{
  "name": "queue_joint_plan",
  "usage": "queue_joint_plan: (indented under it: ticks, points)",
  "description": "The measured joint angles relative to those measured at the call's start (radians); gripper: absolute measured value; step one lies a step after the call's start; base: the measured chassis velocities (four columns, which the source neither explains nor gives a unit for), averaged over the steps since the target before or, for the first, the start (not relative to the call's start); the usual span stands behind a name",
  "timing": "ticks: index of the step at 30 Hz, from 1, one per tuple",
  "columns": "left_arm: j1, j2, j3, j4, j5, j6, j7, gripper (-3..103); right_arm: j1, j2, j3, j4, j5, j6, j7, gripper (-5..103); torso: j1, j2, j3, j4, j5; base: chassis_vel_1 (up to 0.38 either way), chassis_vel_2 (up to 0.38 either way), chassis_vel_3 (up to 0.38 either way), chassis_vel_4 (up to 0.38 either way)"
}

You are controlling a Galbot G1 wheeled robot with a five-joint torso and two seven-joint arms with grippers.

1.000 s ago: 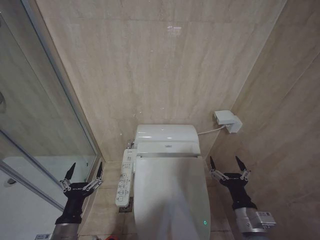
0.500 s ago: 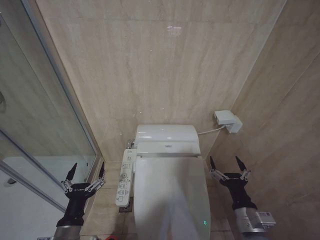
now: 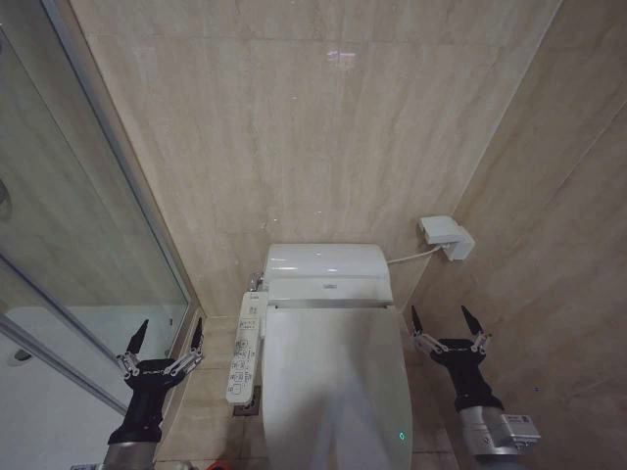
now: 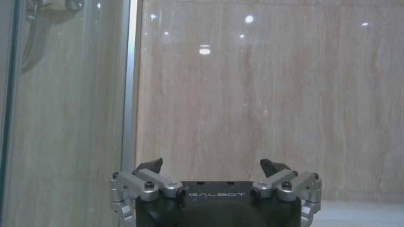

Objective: Open the toilet lid, clean the toilet bowl with a toilet brush, close the toilet lid, and flush.

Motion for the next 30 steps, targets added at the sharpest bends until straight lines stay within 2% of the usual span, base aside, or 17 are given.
queue_joint_plan:
  ticks: [16,30]
  points:
    - [0.0,0.0,0.0,0.001,0.0,-0.001,0.001,100,0.0,0.0,0.0,0.0,0.0,0.0,0.0,100,0.0,0.0,0.0,0.0002,0.0,0.005,-0.006,-0.005,0.008]
    - [0.0,0.0,0.0,0.002,-0.001,-0.001,0.001,100,0.0,0.0,0.0,0.0,0.0,0.0,0.0,100,0.0,0.0,0.0,0.0,0.0001,0.176,-0.165,-0.169,0.171]
